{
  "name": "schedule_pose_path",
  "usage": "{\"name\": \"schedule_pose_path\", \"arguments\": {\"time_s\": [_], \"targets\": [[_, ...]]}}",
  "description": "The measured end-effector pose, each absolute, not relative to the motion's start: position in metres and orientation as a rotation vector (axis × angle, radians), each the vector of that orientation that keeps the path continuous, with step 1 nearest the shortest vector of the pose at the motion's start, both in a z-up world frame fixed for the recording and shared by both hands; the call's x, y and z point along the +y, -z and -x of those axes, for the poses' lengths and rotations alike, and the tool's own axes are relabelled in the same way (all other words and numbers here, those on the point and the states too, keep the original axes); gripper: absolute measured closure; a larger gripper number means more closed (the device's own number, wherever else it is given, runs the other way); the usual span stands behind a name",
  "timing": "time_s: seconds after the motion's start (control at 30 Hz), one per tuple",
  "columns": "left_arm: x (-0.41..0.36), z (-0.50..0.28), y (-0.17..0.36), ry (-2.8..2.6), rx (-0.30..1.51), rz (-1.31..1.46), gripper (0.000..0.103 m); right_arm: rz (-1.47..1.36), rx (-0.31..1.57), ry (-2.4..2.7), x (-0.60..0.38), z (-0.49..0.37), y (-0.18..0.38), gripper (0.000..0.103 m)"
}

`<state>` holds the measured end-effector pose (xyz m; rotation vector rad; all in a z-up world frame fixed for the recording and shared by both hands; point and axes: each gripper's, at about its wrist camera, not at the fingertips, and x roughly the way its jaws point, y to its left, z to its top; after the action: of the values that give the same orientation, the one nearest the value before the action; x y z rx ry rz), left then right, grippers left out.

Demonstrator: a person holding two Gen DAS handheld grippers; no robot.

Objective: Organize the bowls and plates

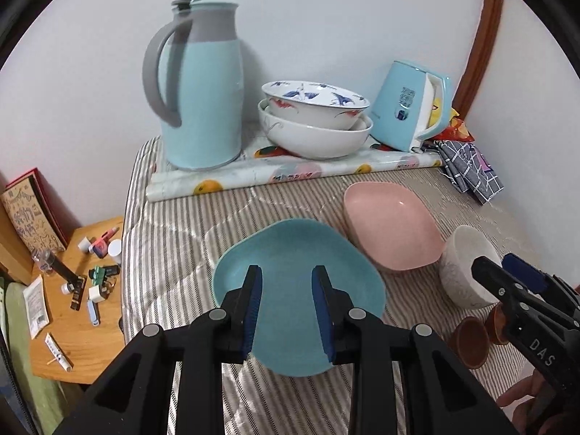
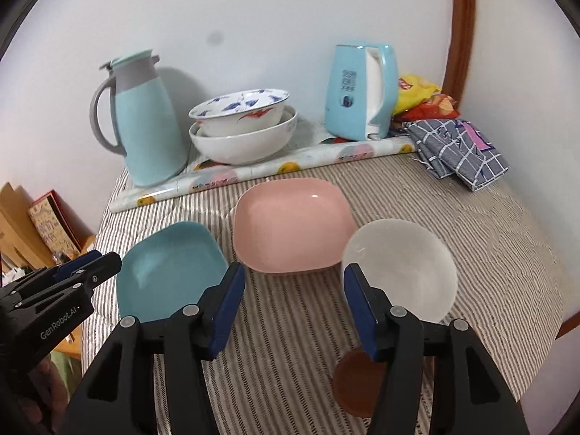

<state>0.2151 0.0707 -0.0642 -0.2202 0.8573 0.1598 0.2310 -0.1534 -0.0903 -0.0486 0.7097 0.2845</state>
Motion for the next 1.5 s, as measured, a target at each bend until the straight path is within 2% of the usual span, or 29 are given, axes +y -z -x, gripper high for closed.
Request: {"name": "schedule_pose_path", "arguments": {"time_s": [0.07,0.2,0.43,0.63,0.73,1.5], "targets": [[0.068,-0.218,0.062,-0.160,0.857,0.209,0.076,0.039,0.704,-0.275,-0.159,-0.233,0.089,0.039],[0.062,-0.225,0.057,-0.154,0.849,0.185,0.075,0.015,0.702,-0.269,-0.171,-0.237,0.087,0.038],[0.057,-0.247,0.055,-0.163,0.835,0.151,0.067,0.007,0.698,-0.255,-0.178,-0.248,0.087,0.035],[0.048,-0.274,0.059,-0.151,0.853,0.114,0.066,0.014,0.697,-0.255,-0.179,-0.262,0.087,0.035],[0.045,-0.285,0.063,-0.153,0.858,0.108,0.059,0.022,0.697,-0.252,-0.180,-0.269,0.089,0.035],[0.029,-0.350,0.098,-0.116,0.950,0.106,0.059,0.082,0.758,-0.254,-0.174,-0.345,0.116,0.036]]}}
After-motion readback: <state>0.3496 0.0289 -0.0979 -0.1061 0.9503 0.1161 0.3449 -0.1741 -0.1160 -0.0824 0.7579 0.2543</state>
